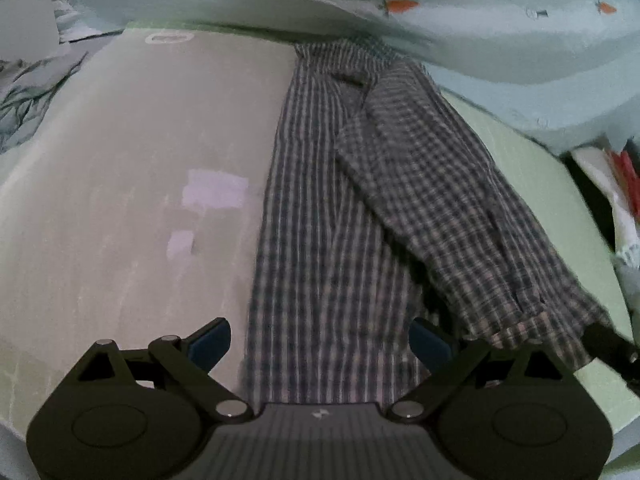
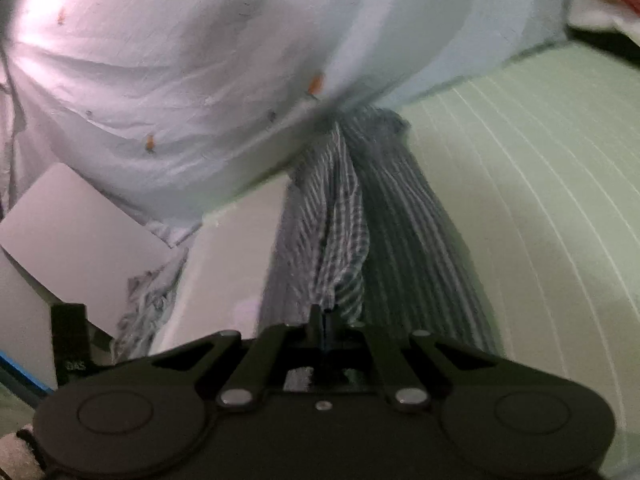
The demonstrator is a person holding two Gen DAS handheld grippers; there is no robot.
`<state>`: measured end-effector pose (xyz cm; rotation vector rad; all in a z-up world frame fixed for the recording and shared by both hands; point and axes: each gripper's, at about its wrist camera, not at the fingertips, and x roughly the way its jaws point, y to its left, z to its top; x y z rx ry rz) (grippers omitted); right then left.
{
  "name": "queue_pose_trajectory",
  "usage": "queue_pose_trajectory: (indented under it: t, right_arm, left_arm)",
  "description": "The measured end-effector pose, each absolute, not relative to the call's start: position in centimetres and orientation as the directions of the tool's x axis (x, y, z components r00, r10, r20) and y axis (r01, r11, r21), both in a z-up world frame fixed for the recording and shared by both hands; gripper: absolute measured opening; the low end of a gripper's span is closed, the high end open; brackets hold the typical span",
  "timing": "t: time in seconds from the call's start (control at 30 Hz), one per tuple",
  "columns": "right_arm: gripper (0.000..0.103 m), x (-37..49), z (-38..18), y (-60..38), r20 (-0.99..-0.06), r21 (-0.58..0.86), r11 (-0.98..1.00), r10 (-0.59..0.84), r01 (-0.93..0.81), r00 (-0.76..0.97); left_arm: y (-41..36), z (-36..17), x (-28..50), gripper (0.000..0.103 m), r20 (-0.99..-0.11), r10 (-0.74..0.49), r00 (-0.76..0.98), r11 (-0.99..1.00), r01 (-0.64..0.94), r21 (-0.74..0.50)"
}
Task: Fold clothes
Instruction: 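Grasp the shirt hem with the right gripper and straighten it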
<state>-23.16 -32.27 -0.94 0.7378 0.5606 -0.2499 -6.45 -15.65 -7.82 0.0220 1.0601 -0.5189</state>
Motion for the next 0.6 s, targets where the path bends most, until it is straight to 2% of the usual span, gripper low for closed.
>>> queue_pose_trajectory:
  t: [0.13,0.27,0.37,0.4,0.43,0.5,0.57,0.6]
  right_arm:
    - [0.001,-23.5,-3.5,-32.3,-0.678,0.510,0.703,-0.026,0.495,0.735]
    - [0.002,-23.6,-3.5,-31.5,-0.705,0.447,0.742,-0.052,0.500,0.707]
    - [0.012,-23.4,-3.4,-30.8,-0.733,0.356,0.790,-0.095,0.499,0.674]
    - [0.019,-23.4,-3.4,-30.7,-0.741,0.325,0.802,-0.114,0.501,0.662]
    - [0.035,-23.4,-3.4,-30.7,-0.744,0.300,0.808,-0.135,0.507,0.655]
    - [0.057,-23.5,-3.4,-30.6,-0.744,0.253,0.816,-0.180,0.520,0.644]
    - [0.071,-23.6,-3.6,-30.7,-0.738,0.209,0.818,-0.228,0.536,0.636]
    - [0.093,-23.6,-3.8,-30.7,-0.736,0.192,0.817,-0.247,0.544,0.630]
  left_arm:
    - [-15.3,-8.3,-7.6,0.096,-0.849,-0.368,0.379,0.888,0.413,-0.201]
    - [-14.8,-8.6,-8.4,0.096,-0.858,-0.340,0.386,0.895,0.413,-0.169]
    - [-14.4,-8.8,-8.9,0.096,-0.864,-0.320,0.389,0.900,0.410,-0.149]
    - [-14.3,-8.9,-8.9,0.096,-0.867,-0.316,0.385,0.902,0.406,-0.148]
    - [-14.2,-8.9,-8.9,0.096,-0.869,-0.314,0.383,0.902,0.405,-0.147]
    - [-14.1,-8.8,-9.3,0.096,-0.871,-0.311,0.380,0.901,0.410,-0.143]
    - [-14.1,-8.9,-9.6,0.096,-0.875,-0.305,0.375,0.899,0.416,-0.135]
    - [-14.1,-9.0,-9.8,0.096,-0.878,-0.302,0.371,0.899,0.418,-0.132]
